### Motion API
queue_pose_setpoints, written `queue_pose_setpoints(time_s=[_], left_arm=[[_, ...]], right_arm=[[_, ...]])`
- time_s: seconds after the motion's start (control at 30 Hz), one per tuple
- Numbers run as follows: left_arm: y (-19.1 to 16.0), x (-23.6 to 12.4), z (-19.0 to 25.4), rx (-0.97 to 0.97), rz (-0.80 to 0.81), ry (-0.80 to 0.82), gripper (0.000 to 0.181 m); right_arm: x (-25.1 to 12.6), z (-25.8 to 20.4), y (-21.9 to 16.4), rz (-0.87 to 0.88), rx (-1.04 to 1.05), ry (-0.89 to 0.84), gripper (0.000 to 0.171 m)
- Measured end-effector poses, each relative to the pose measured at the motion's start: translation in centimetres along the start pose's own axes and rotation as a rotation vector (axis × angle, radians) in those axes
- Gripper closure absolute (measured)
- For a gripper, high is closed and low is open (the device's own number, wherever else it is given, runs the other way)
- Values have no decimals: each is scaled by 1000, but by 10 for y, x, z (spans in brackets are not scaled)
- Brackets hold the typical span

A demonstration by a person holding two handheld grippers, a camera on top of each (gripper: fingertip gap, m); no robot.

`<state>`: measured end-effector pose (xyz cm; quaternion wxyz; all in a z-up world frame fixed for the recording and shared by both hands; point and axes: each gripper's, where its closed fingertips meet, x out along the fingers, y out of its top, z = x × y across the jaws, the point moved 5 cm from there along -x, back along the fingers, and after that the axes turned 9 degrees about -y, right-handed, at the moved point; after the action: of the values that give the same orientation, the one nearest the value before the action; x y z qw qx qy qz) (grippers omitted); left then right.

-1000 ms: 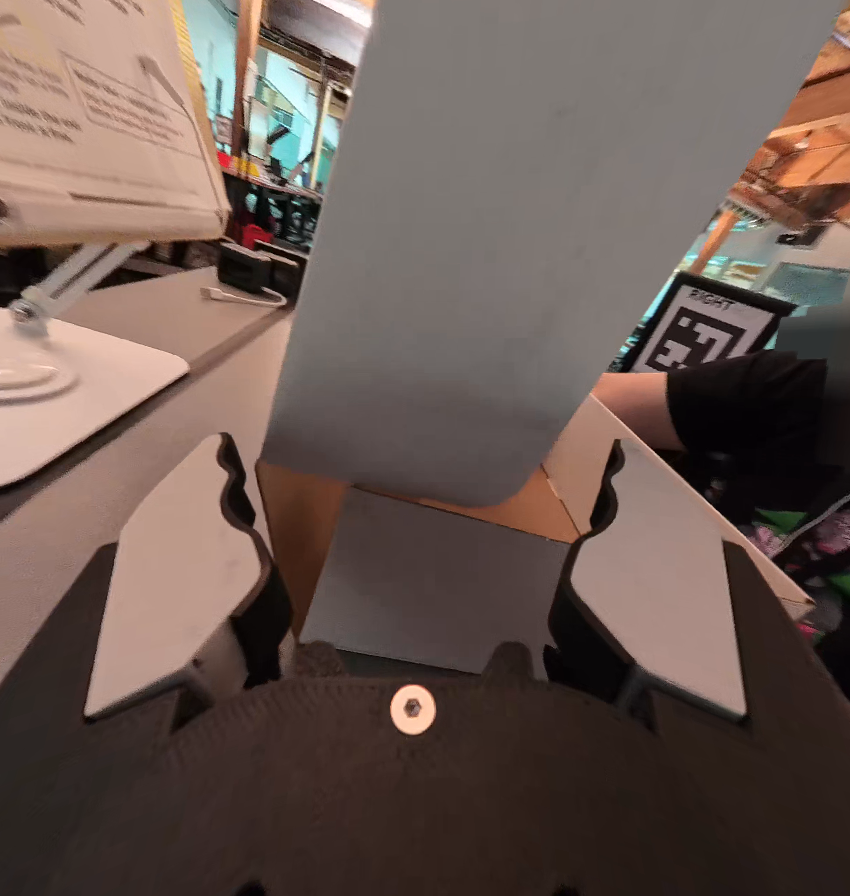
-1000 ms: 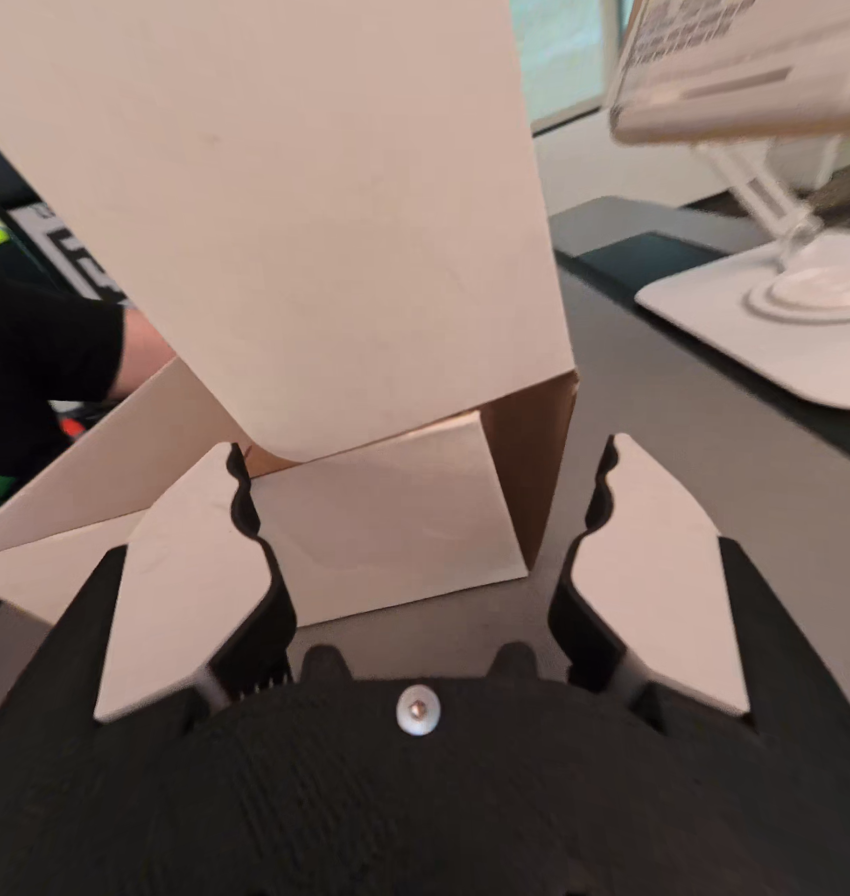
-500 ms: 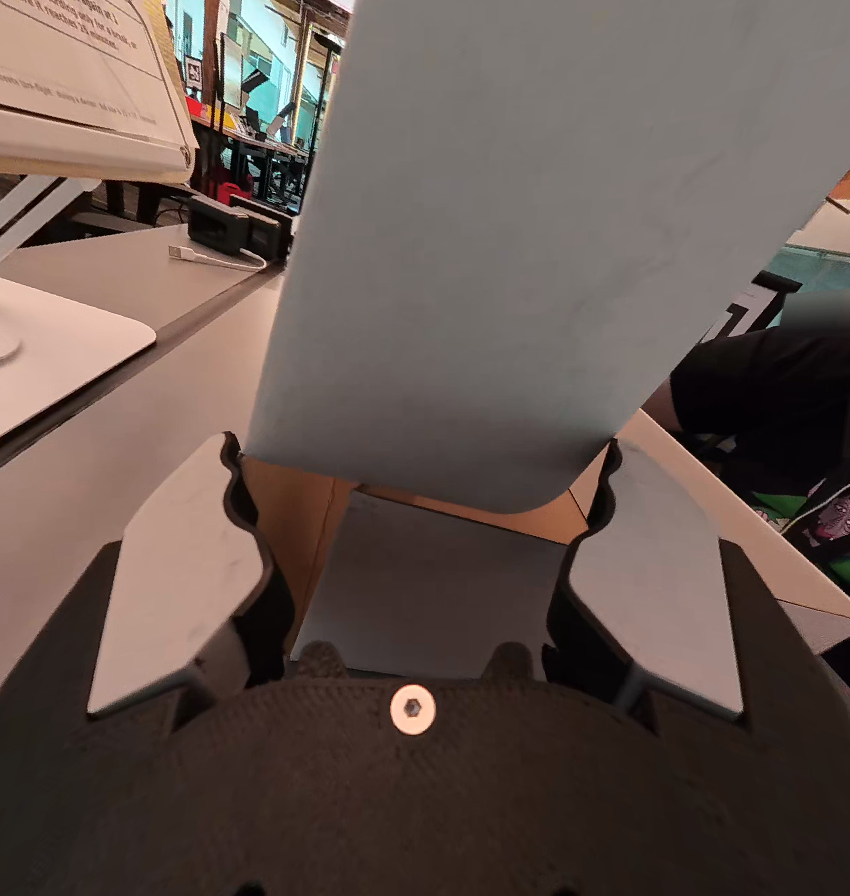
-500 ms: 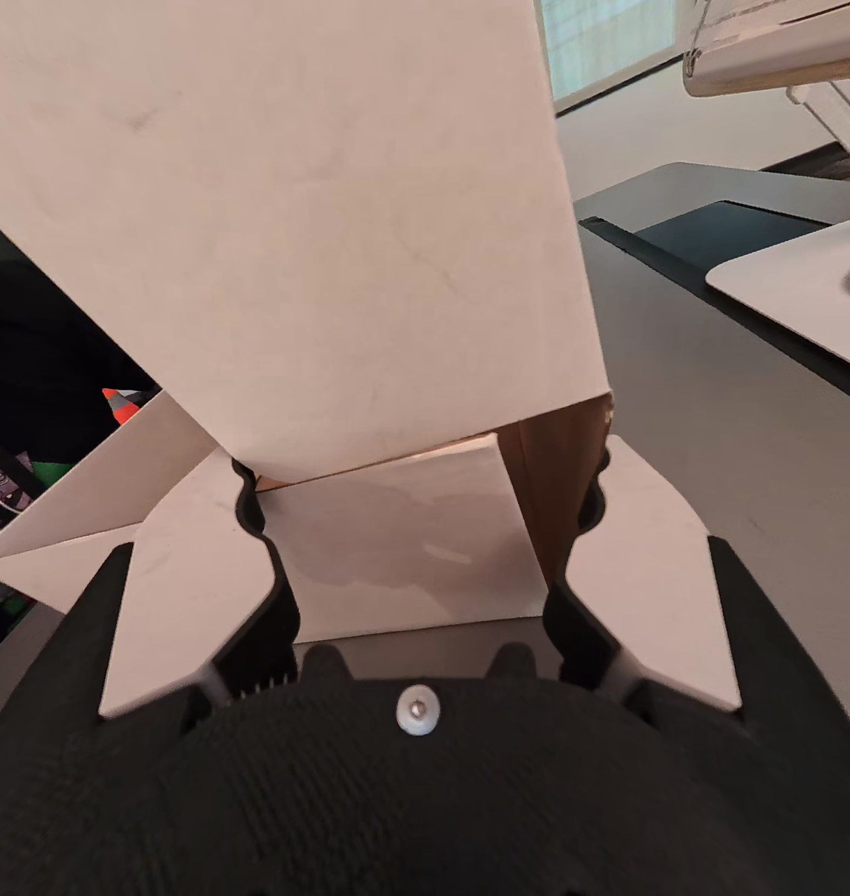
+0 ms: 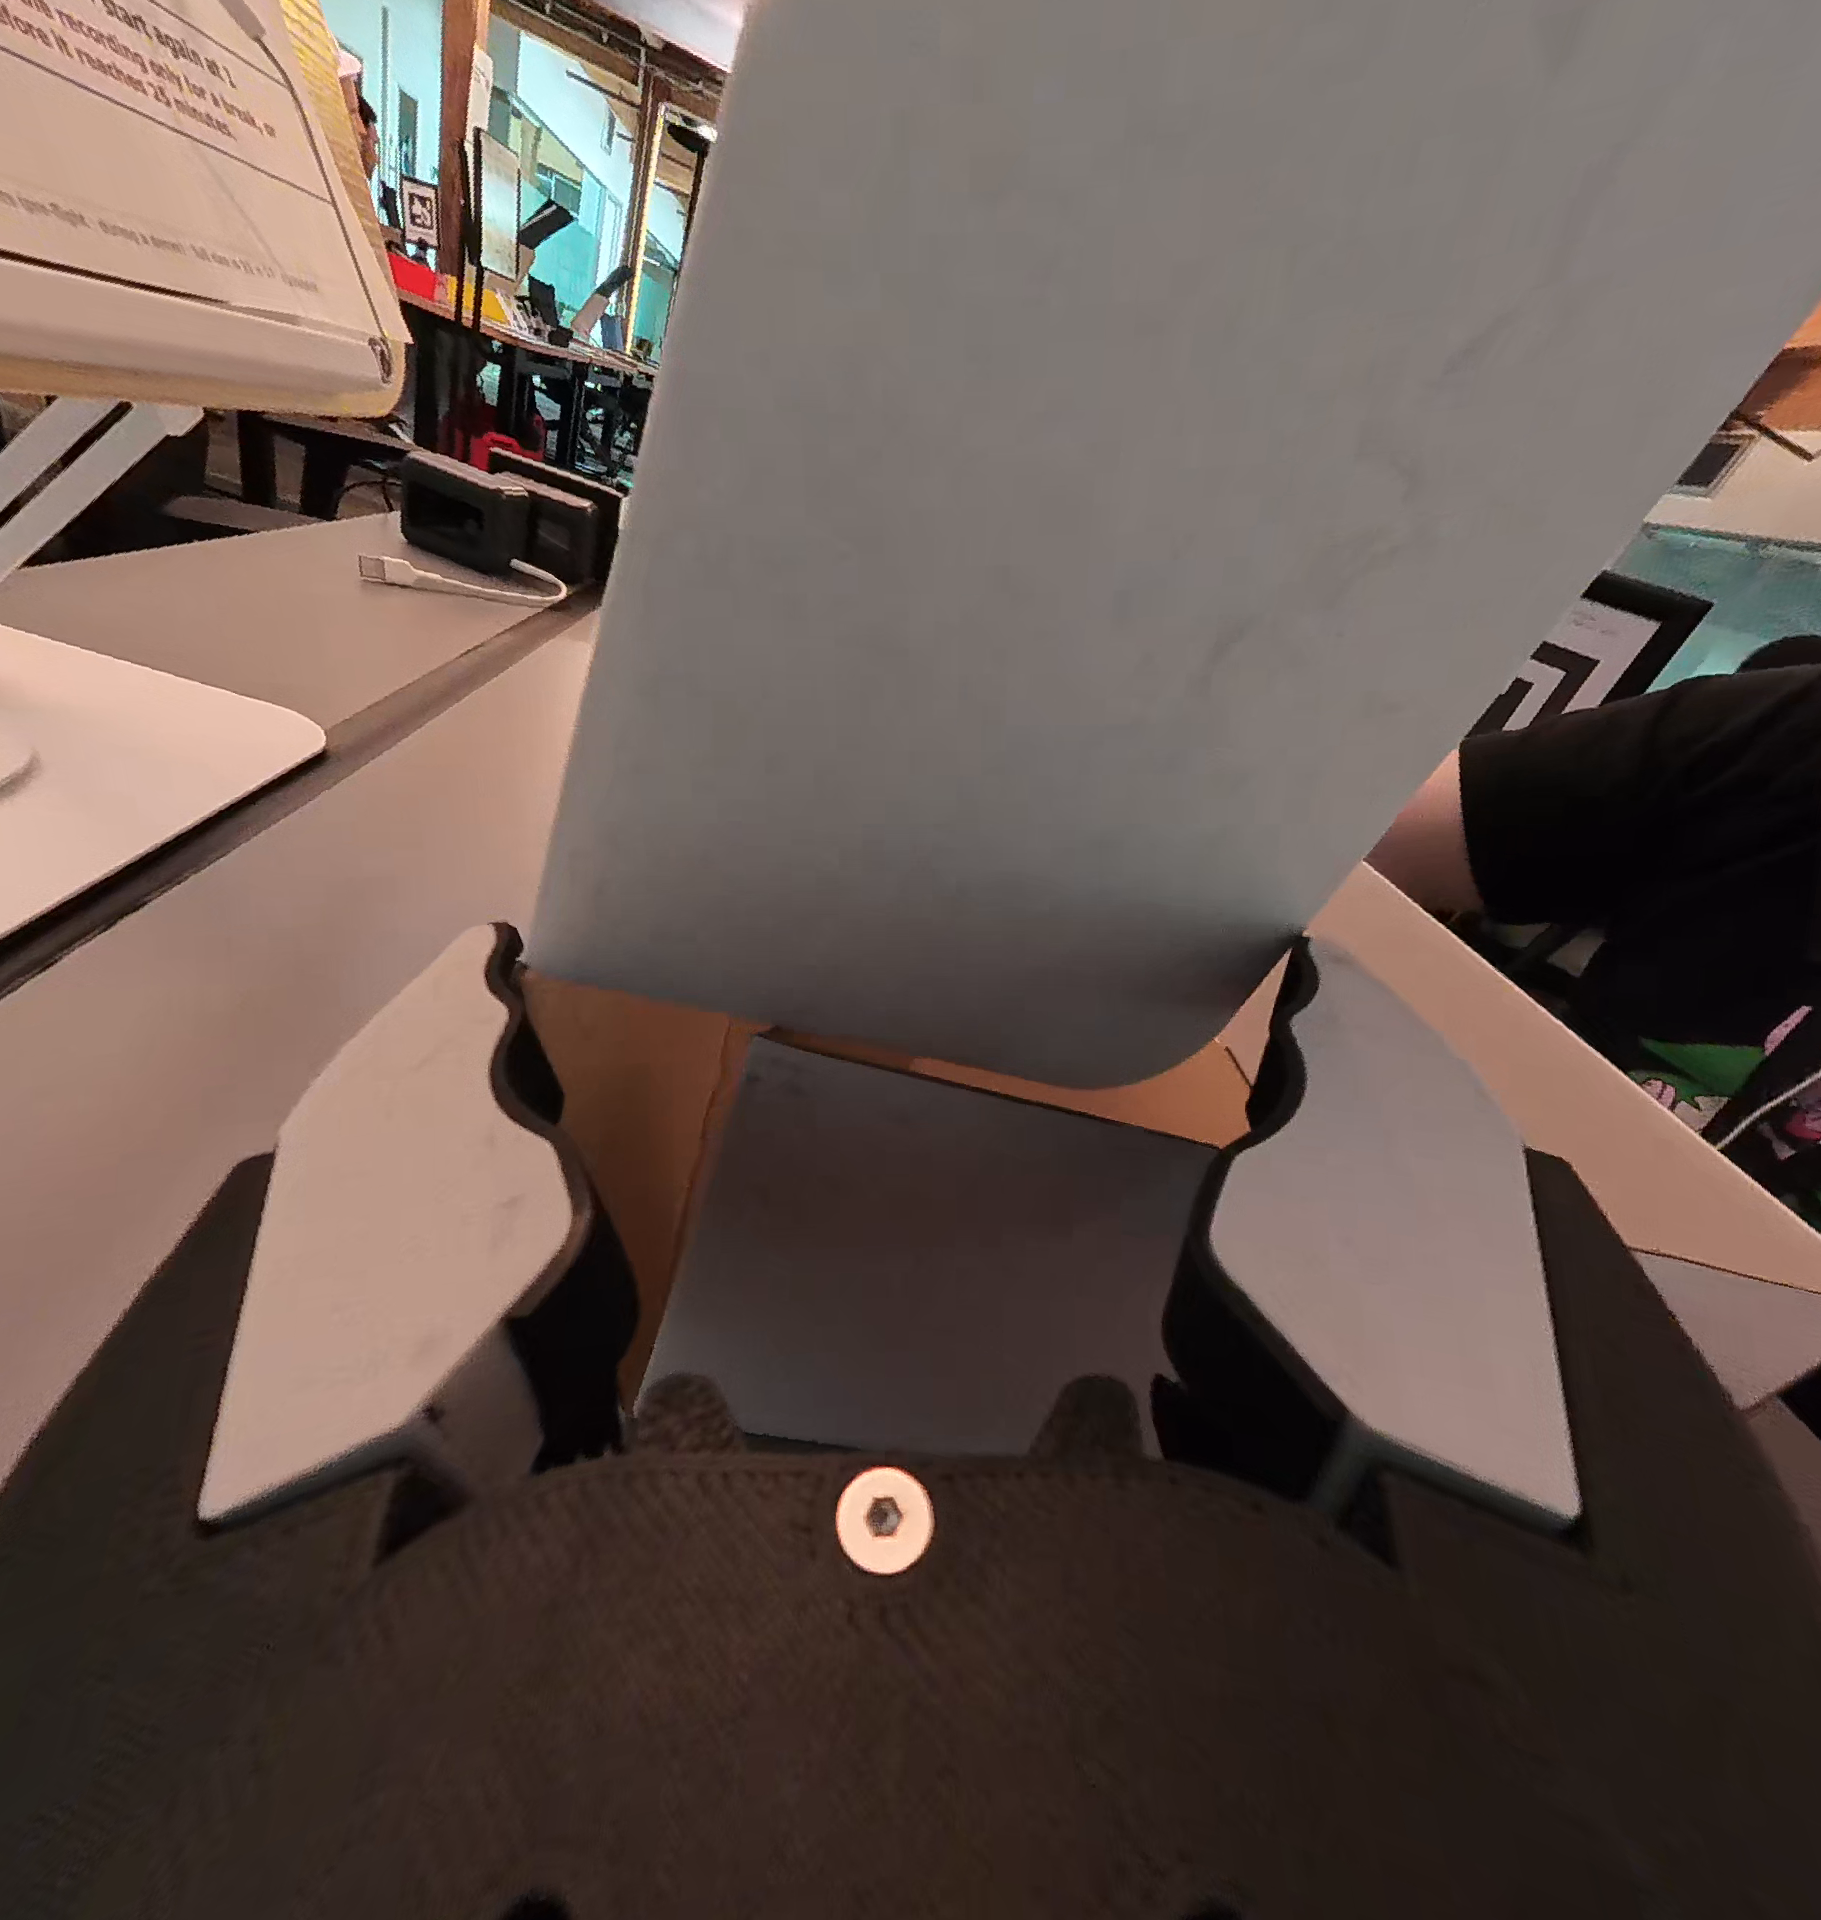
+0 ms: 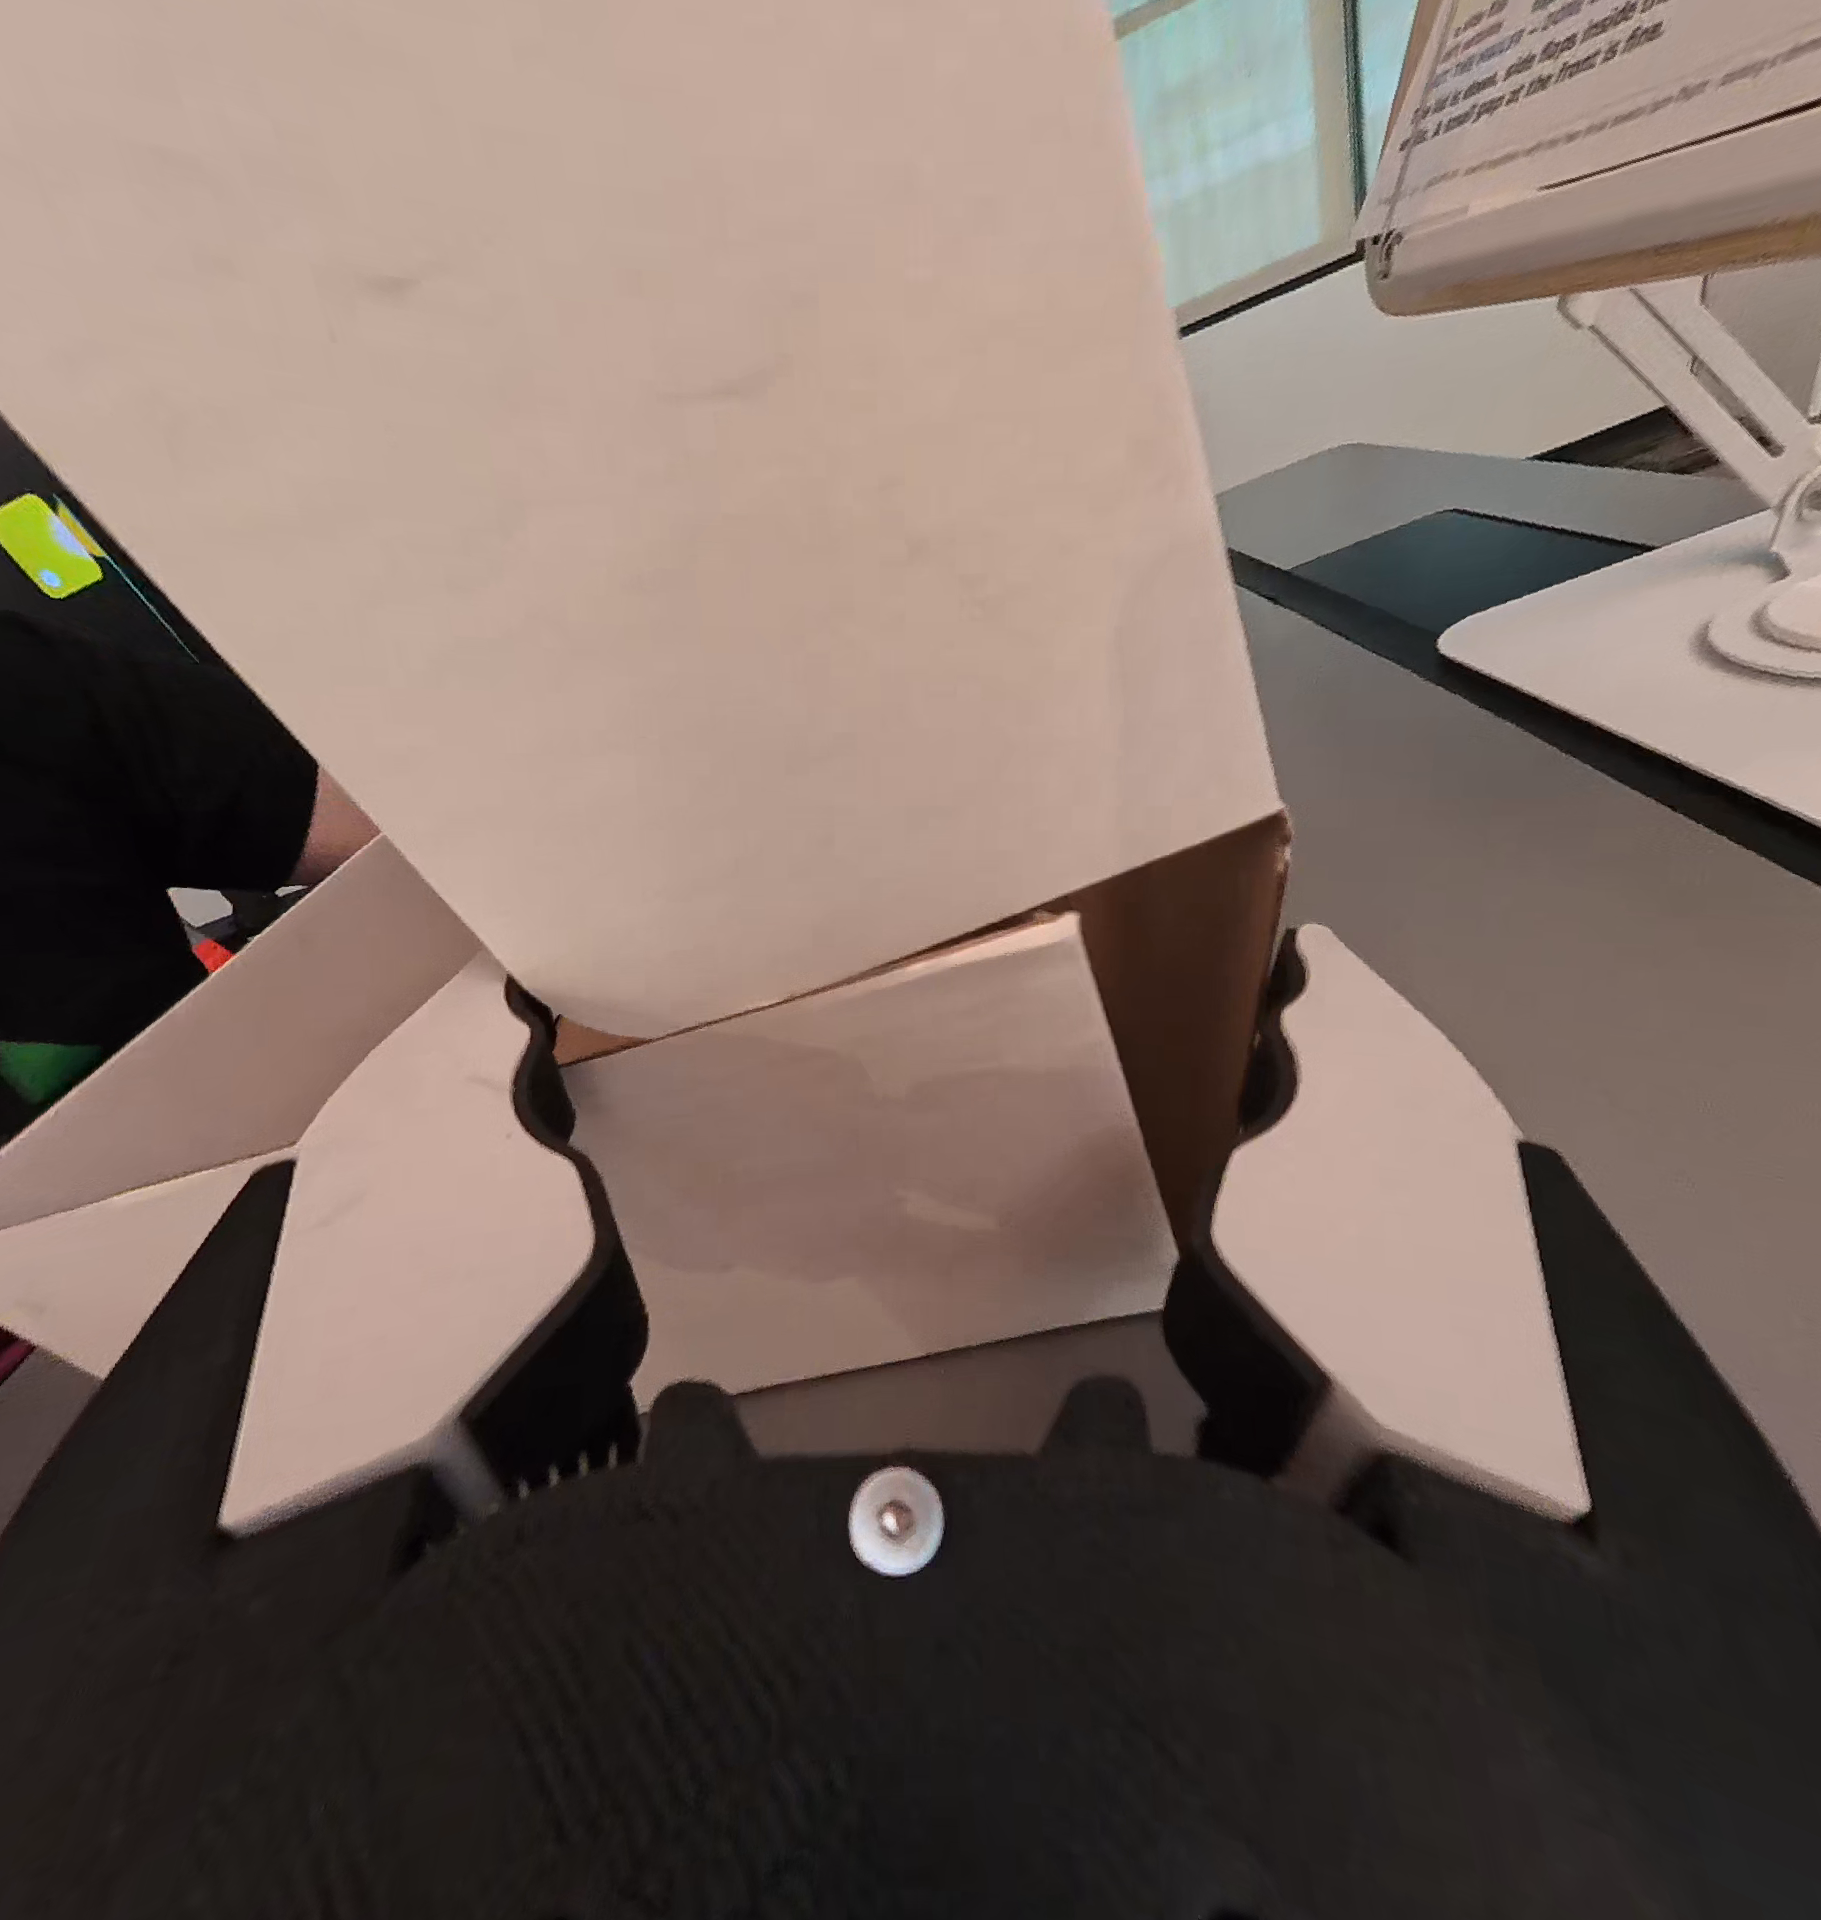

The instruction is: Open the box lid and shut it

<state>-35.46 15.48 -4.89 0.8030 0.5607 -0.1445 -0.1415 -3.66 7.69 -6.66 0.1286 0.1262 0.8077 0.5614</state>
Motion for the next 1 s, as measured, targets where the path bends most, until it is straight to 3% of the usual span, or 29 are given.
queue_pose_setpoints(time_s=[0.43, 0.53, 1.0], left_arm=[[-1, -4, 12, -58, -49, -3, 49], [0, -3, 20, -108, -36, -21, 39], [-20, -3, 22, -77, -251, 105, 37]], right_arm=[[-8, -12, -7, -117, 0, -21, 42], [-9, -12, -9, -134, 32, -20, 42], [-7, -16, -11, -180, 31, -18, 38]])
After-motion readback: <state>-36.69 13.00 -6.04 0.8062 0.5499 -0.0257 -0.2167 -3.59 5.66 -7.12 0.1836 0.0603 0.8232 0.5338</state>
